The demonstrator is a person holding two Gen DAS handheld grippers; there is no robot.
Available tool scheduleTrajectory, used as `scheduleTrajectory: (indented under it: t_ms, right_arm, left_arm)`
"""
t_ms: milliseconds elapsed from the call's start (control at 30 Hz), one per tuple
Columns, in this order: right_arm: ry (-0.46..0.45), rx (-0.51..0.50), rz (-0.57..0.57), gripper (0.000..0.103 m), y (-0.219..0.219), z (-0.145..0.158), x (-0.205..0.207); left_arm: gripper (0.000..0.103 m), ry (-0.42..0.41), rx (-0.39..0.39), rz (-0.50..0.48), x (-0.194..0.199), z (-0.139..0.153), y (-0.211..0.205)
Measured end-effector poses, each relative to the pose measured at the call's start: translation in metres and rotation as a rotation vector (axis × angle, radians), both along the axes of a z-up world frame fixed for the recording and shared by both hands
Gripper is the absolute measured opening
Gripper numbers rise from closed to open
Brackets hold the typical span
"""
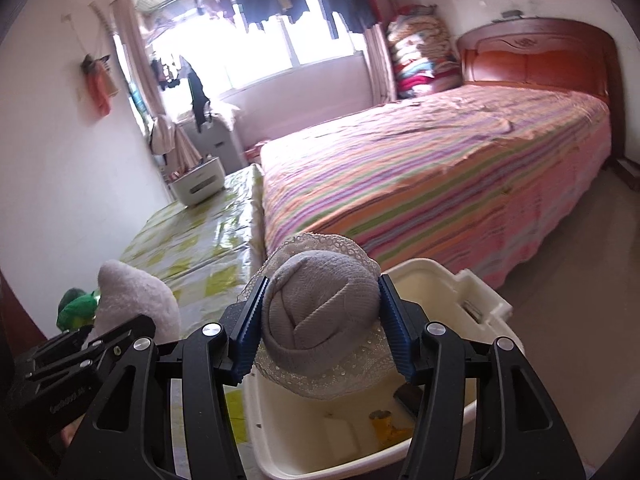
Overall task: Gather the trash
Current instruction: 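Drop the hat into the bin with the right tool while the left tool carries the plush there, then release the white plush into the bin with the left tool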
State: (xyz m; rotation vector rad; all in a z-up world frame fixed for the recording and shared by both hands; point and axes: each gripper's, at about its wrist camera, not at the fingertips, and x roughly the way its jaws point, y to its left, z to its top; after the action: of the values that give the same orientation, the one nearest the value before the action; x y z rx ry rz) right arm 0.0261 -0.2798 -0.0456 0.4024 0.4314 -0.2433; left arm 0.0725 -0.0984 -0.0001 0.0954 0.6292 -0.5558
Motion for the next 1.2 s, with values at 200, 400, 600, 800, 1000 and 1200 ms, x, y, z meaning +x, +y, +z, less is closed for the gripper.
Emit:
scheduleTrajectory:
  t_ms: [200,400,600,800,1000,1200]
  right_arm:
    - [-0.04,0.018,-0.068,0.07,-0.012,0.003,-0.014]
    - [-0.081,0.042,-0.11,0.071,-0.018,0.007,-0.023]
    - [-0.125,0.052,-0.133,0.072,-0.02,0.012,-0.032]
    - [-0.132,0.067,-0.139,0.072,-0.023,0.012,-0.033]
    - [-0.136,0.066,-0.138,0.072,-0.021,0.013,-0.034]
    - [-0.136,0.072,-0.138,0.072,-0.021,0.013,-0.035]
  left_arm:
    - [0.041,0.014,-0.007,-0.055,-0.006,-0.002,-0.019]
    - [0.041,0.069,-0.039,-0.128,-0.008,-0.005,-0.032]
    - [0.044,0.098,-0.052,-0.193,-0.011,-0.009,-0.045]
    - [0.047,0.086,-0.031,-0.217,-0.016,-0.015,-0.055]
    - [0.075,0.059,-0.018,-0.209,-0.019,-0.012,-0.055]
    - [0.083,0.067,-0.061,-0.15,-0.01,-0.001,-0.037]
